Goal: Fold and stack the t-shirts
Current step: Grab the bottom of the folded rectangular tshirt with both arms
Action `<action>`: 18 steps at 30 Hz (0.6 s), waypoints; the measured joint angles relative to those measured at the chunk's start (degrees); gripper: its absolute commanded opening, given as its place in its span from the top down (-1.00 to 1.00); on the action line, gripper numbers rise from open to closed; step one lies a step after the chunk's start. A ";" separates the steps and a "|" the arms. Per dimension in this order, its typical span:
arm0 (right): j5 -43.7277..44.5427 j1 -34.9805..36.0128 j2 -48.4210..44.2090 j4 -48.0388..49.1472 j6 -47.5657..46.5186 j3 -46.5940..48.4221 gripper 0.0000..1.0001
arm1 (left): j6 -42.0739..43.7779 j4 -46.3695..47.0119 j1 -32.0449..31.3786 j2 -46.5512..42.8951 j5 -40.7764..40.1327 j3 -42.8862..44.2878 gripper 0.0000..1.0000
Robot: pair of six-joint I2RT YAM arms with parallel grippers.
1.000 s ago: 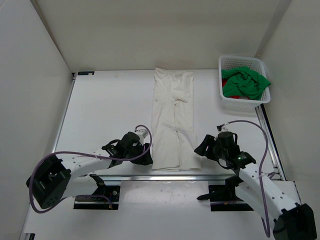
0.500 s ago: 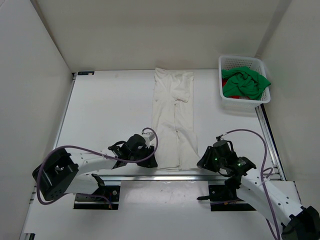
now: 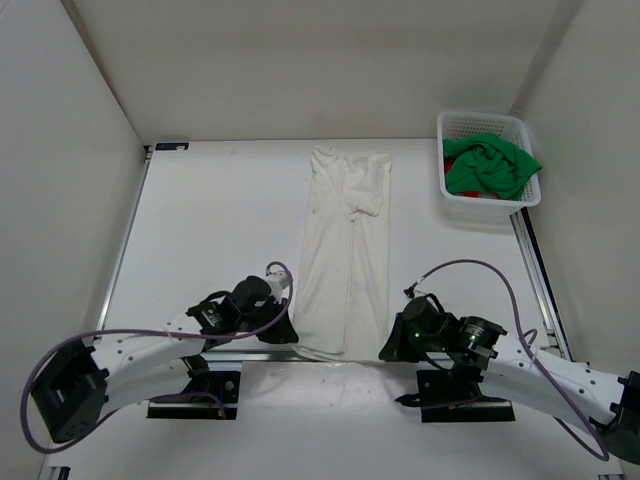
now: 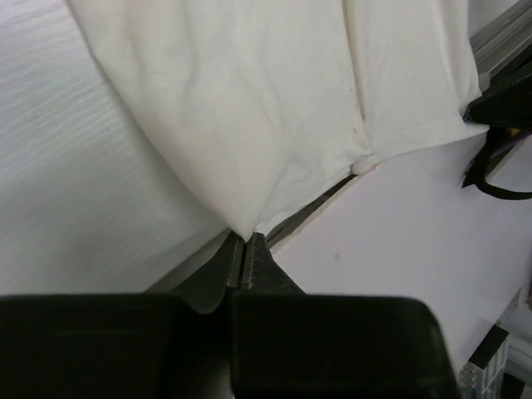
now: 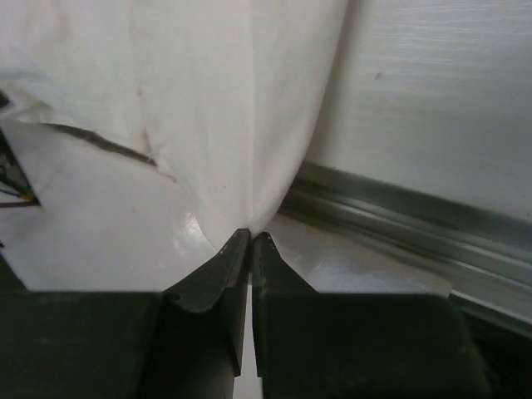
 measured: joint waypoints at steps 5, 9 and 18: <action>-2.93 -9.70 2.40 -0.98 -4.79 5.35 1.00 | -0.68 -4.31 2.73 -4.20 0.81 1.25 1.00; -7.65 -24.57 7.67 0.37 -14.14 9.90 1.00 | 0.39 -5.79 7.82 0.07 2.69 6.49 1.00; -12.85 -39.15 29.22 9.62 -30.23 23.32 1.00 | 4.59 -1.03 18.64 19.78 1.66 30.10 1.00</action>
